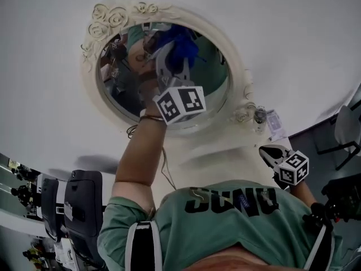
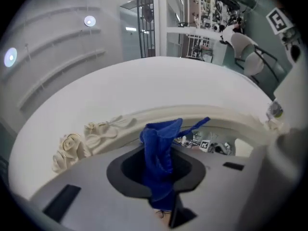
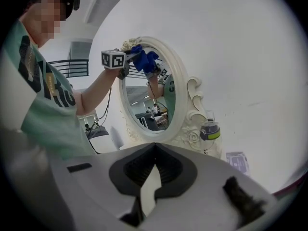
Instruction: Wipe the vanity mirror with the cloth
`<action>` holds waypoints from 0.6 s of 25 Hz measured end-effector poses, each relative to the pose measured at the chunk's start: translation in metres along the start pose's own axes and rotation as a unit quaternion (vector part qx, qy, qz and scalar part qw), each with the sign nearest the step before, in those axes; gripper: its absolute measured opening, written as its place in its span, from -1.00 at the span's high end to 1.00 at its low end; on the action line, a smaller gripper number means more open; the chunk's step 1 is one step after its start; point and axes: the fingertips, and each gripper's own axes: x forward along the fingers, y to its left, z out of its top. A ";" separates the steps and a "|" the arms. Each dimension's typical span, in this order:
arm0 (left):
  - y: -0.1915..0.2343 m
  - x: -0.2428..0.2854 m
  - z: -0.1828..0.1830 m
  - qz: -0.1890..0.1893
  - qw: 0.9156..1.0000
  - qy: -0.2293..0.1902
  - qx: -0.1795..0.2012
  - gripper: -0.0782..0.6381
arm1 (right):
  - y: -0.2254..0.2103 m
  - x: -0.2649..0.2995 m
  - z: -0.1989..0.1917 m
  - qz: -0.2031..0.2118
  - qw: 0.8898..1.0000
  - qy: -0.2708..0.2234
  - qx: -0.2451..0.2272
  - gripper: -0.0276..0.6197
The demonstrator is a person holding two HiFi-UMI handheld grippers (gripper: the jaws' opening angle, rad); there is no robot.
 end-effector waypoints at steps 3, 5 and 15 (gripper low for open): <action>0.033 0.025 -0.004 0.027 0.999 0.028 0.024 0.56 | -0.007 -0.001 -0.001 -0.003 1.000 -0.005 0.004 0.89; 0.039 0.031 -0.003 0.036 0.998 0.034 0.033 0.56 | -0.009 -0.003 -0.005 -0.007 1.000 -0.007 0.009 0.89; 0.006 0.030 0.007 0.071 0.985 0.036 0.155 0.58 | -0.010 0.003 -0.010 -0.004 1.000 0.006 0.013 0.89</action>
